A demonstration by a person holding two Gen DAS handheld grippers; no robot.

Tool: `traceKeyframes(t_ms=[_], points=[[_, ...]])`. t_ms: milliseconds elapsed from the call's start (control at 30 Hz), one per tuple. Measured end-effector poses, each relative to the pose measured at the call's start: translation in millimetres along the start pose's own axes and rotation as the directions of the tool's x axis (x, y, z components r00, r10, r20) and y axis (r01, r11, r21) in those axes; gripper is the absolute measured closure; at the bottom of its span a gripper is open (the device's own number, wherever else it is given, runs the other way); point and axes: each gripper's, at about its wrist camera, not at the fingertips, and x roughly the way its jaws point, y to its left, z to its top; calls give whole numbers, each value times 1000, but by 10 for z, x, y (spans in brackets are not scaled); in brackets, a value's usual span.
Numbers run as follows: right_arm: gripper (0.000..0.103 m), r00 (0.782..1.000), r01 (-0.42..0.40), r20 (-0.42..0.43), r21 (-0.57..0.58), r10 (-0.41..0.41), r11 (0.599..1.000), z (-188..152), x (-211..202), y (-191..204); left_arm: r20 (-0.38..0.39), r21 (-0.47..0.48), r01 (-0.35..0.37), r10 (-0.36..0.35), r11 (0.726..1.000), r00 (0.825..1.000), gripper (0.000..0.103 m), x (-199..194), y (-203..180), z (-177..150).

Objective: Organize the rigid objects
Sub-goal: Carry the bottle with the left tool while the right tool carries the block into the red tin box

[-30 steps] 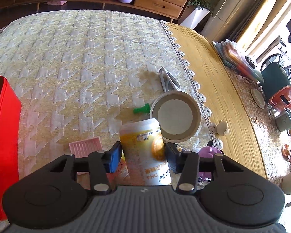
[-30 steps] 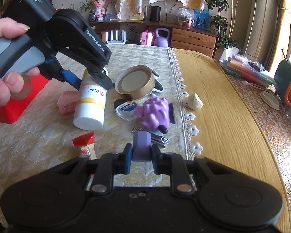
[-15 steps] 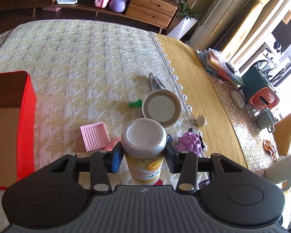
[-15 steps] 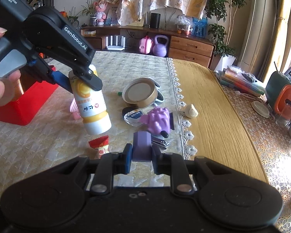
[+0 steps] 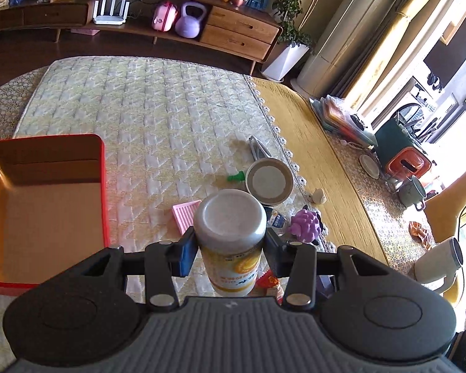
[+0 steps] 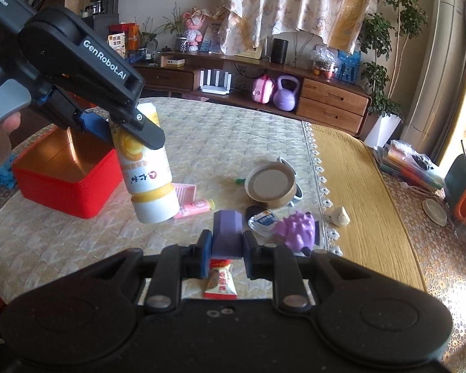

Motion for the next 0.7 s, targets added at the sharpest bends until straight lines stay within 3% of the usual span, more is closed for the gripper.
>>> traceKeyframes(t_ms=[400,700], points=[[83,994,-100,25,-93,103,991,425,197,513,80,-53,-76,80,996,994,59,-566,676,158],[83,984,-175,1,-137,177,975,686,565,932,58,-40,-191,193,981,979,58,-683,1153,213]])
